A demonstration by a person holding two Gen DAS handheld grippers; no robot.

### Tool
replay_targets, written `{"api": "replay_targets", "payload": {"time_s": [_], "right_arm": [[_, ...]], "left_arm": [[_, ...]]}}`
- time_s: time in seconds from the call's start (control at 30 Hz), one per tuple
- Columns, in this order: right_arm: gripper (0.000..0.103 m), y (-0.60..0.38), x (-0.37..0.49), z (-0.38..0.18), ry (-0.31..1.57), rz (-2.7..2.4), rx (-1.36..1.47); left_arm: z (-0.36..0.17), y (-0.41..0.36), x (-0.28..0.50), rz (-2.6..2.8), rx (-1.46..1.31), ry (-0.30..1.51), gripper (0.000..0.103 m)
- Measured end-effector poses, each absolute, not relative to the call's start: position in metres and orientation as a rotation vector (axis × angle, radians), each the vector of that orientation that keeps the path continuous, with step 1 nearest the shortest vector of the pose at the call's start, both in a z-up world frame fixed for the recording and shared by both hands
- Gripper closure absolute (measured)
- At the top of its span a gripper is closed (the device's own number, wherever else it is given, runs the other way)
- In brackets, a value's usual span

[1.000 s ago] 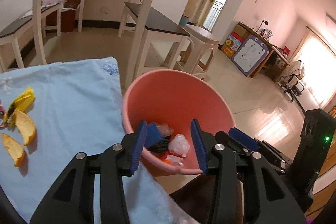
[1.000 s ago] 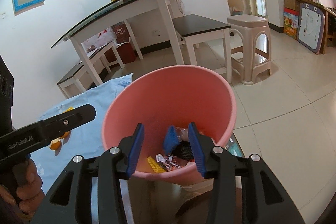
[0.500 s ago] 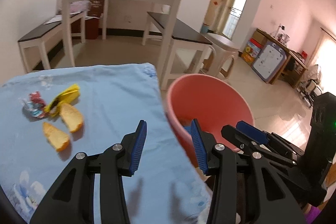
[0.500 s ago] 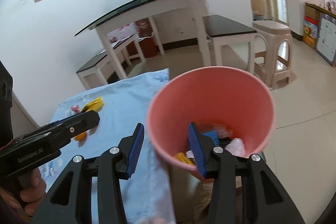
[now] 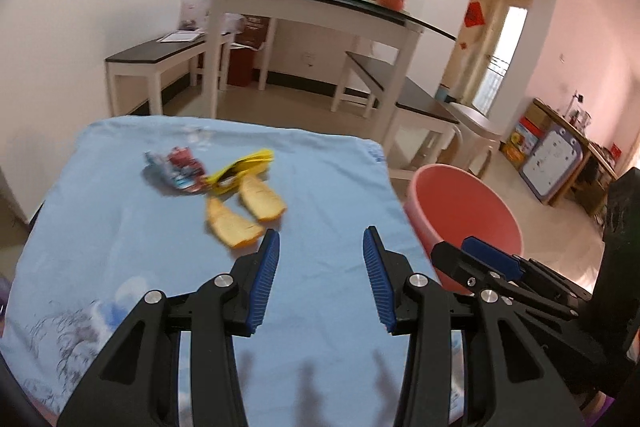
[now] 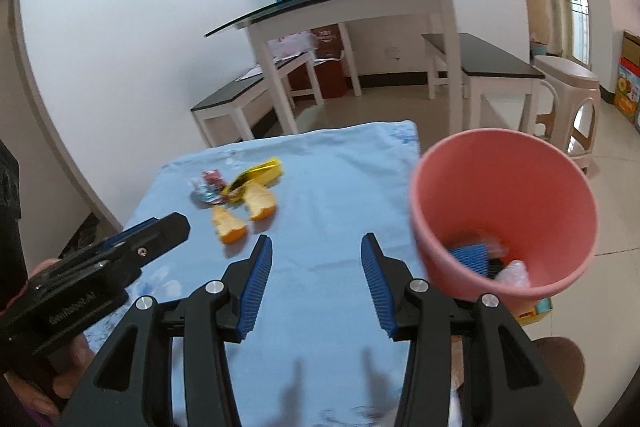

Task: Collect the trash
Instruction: 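Move both open tools back over the table toward the wrappers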

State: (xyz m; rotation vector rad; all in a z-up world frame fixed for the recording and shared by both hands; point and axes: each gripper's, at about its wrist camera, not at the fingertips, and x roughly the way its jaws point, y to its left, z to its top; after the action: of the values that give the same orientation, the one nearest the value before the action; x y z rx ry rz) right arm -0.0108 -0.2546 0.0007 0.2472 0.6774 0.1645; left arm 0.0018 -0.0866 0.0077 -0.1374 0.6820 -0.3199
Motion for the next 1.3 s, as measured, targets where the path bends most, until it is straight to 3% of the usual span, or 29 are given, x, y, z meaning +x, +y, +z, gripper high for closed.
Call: {"api": "replay_targets", "payload": {"time_s": [0.1,0.43,0.63,0.77,0.9,1.3], "right_arm": [[0.048,-0.233,-0.018,0.001,0.677,0.176,0.245],[0.048,-0.189,-0.049,0.001,0.687,0.189,0.218],[0.04,-0.173,-0.069,0.013,0.664,0.117,0.175],[0.027,-0.169,-0.081,0.021,0.634,0.076,0.17],[0.02,-0.158,-0.095,0.029,0.586,0.017,0.113],[0.018,-0.145,-0.091,0.024,0.627,0.002,0.058]], "left_arm": [[0.005,-0.07,-0.007,-0.303,-0.166,0.683,0.059],[0.0,-0.031,-0.028,-0.287,-0.233,0.687,0.059],[0.006,-0.018,-0.044,-0.304,-0.242,0.66,0.059],[0.009,-0.009,-0.053,-0.315,-0.261,0.648,0.059],[0.012,-0.001,-0.058,-0.326,-0.279,0.626,0.059],[0.008,0.008,-0.056,-0.365,-0.311,0.63,0.059]]}}
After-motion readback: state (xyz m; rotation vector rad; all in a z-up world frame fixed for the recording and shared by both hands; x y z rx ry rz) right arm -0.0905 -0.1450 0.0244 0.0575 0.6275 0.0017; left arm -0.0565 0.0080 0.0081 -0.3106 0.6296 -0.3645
